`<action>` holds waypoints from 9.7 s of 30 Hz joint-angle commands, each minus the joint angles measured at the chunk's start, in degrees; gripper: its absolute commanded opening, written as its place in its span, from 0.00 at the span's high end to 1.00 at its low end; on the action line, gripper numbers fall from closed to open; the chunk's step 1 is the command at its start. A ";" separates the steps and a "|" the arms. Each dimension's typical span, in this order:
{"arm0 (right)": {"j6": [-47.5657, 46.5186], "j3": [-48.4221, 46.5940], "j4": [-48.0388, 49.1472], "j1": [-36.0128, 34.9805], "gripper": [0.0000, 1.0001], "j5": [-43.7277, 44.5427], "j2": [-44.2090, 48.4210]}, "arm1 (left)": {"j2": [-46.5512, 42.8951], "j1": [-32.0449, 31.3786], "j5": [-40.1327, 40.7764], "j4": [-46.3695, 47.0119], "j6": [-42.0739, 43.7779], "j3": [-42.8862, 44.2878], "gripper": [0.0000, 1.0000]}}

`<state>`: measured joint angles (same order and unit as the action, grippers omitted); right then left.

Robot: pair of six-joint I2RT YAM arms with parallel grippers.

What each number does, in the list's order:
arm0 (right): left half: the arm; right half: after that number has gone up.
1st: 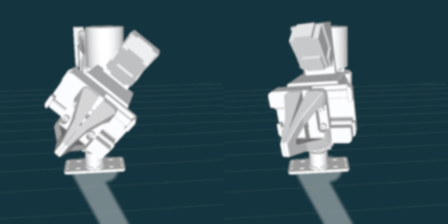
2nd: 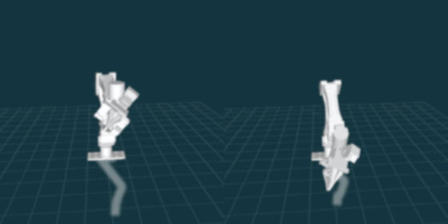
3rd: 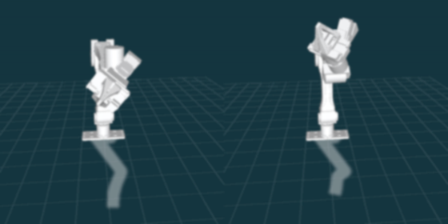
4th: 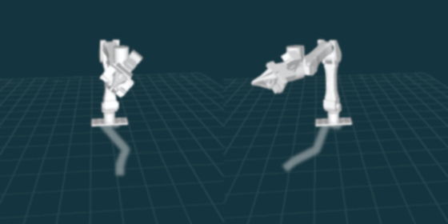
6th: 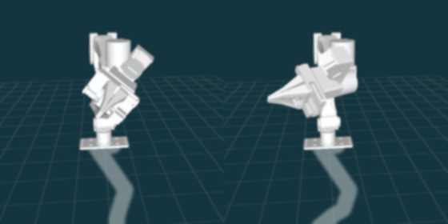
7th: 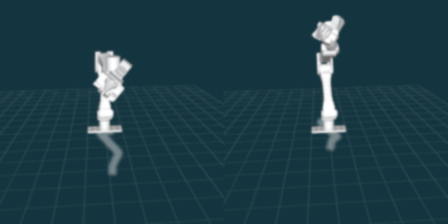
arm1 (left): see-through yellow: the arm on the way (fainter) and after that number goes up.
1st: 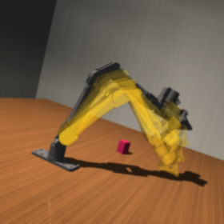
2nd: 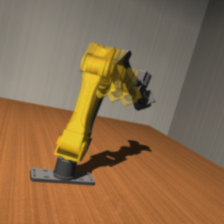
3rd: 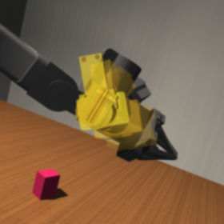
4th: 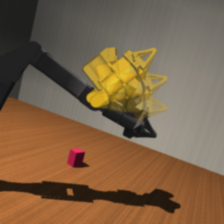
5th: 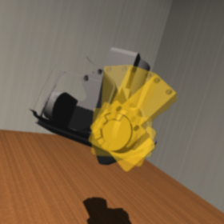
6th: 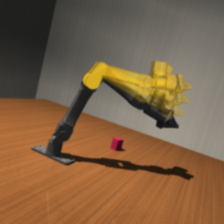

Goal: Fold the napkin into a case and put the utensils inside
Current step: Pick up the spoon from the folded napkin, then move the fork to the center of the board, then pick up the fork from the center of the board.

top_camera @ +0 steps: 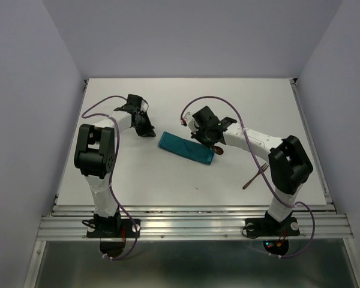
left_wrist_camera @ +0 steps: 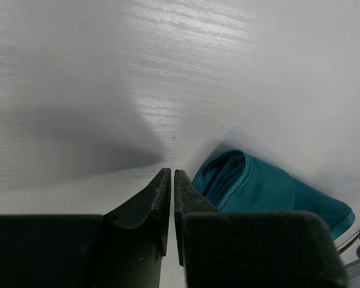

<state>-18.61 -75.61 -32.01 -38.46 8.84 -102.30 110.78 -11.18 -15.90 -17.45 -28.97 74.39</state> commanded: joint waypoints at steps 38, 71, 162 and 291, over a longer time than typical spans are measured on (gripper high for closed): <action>-10.22 -6.30 0.98 -5.14 0.99 -3.30 -9.14 | 2.68 -2.97 -3.79 0.75 0.14 1.81 0.82; -12.68 -16.58 3.09 -6.19 0.99 -4.89 -17.67 | 5.06 -4.38 -6.51 1.54 -0.03 3.48 0.82; -4.77 -7.89 8.63 -4.61 0.59 4.69 -8.27 | 6.38 -4.73 -7.21 -0.13 1.99 4.97 0.83; 34.08 11.37 6.70 23.96 0.94 0.73 -1.15 | -0.74 -4.82 -3.61 -4.08 3.48 5.06 0.81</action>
<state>16.03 -64.69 -23.44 -13.80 5.74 -103.66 110.72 -15.70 -19.09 -20.86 -25.98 77.30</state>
